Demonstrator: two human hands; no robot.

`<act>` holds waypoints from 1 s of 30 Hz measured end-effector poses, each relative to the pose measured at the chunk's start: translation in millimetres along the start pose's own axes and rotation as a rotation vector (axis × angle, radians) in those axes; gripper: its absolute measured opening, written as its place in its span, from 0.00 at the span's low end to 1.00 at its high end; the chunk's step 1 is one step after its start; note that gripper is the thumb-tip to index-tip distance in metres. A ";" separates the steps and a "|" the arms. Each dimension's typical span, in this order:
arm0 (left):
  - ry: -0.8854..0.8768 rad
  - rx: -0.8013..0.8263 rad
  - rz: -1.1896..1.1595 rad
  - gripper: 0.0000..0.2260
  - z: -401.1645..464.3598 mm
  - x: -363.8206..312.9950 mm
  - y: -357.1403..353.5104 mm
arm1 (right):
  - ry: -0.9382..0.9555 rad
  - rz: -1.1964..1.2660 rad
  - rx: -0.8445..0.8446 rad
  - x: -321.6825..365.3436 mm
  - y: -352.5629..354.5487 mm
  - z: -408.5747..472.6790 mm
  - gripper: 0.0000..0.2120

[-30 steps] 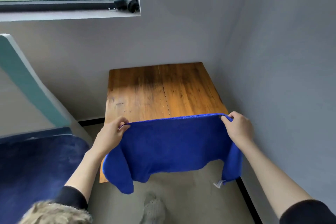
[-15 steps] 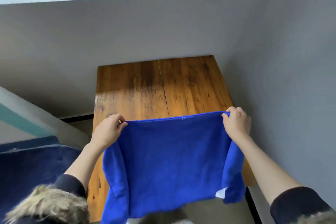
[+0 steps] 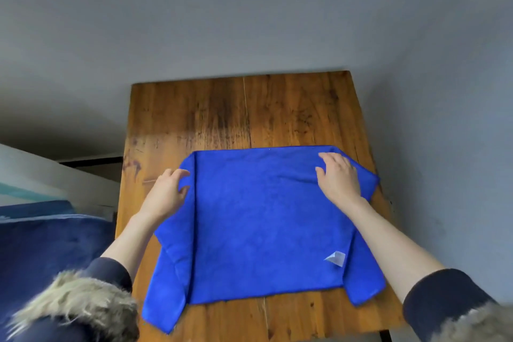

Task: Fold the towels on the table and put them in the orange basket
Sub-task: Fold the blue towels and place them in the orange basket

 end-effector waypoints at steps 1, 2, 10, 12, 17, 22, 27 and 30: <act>0.029 -0.002 -0.020 0.16 -5.1 8.4 -7.1 | 0.016 0.013 0.055 7.7 -12.3 -5.3 0.21; 0.068 -0.013 -0.042 0.17 -10.5 18.0 -14.1 | 0.032 0.022 0.112 16.1 -25.3 -11.4 0.22; 0.326 -0.143 -0.195 0.18 -33.6 98.5 -50.6 | 0.135 -0.064 0.343 93.4 -118.1 -64.8 0.26; 0.291 -0.139 -0.178 0.11 -29.7 109.0 -49.6 | 0.140 -0.090 0.343 109.5 -131.0 -73.1 0.26; 0.203 -0.186 -0.243 0.04 -14.0 127.1 -28.0 | 0.119 -0.170 0.356 132.9 -148.5 -80.9 0.31; 0.219 -0.404 -0.354 0.04 2.7 156.2 18.5 | 0.079 -0.257 0.367 135.5 -154.4 -85.0 0.36; 0.176 -0.471 -0.406 0.15 18.9 158.8 34.3 | -0.006 -0.236 0.371 144.6 -154.1 -87.6 0.36; 0.129 -0.400 -0.422 0.16 28.1 156.7 28.1 | -0.023 -0.227 0.355 154.6 -155.4 -91.4 0.36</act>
Point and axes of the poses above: each hand's wrist, its own z-axis towards the middle knuckle, its own y-axis out of the back of the hand, x = y × z, the point moved 2 cm from there along z, towards the middle knuckle, and after that the axes turned 2 degrees about -z, right-handed, at the moved point
